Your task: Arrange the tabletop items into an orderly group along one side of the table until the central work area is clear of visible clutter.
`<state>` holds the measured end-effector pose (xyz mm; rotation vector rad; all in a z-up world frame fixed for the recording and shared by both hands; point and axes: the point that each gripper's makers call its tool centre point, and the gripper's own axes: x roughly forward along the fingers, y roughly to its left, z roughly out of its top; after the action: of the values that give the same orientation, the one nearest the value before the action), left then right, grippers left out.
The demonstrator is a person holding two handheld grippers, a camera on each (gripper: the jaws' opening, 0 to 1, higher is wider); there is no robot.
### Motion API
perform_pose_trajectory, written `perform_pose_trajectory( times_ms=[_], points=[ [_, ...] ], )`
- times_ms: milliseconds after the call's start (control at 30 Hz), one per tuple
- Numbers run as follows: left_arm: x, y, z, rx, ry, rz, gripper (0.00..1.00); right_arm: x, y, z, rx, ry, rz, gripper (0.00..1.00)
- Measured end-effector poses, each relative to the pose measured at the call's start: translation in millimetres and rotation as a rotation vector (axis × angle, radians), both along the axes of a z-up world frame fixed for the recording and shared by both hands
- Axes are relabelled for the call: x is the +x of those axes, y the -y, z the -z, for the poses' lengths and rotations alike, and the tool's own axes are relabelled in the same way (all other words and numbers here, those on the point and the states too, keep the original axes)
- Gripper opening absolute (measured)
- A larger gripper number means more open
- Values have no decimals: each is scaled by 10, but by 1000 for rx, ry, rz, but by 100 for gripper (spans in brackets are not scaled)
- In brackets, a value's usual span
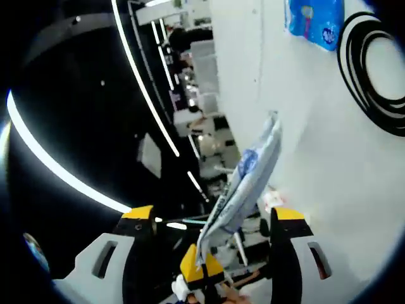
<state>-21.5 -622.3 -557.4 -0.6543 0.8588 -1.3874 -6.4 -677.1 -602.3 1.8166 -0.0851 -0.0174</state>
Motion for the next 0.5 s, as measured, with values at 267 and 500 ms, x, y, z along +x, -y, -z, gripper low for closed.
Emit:
perform_pose_trajectory(
  times_ms=[267,500],
  points=[
    [-468,-145,-337,-46,206,304,0,-150,208,-49,-64,7,42,40],
    [-683,-274,-487,-101,370,458,0,-399,493,-92,-302,-72,87,21]
  ],
)
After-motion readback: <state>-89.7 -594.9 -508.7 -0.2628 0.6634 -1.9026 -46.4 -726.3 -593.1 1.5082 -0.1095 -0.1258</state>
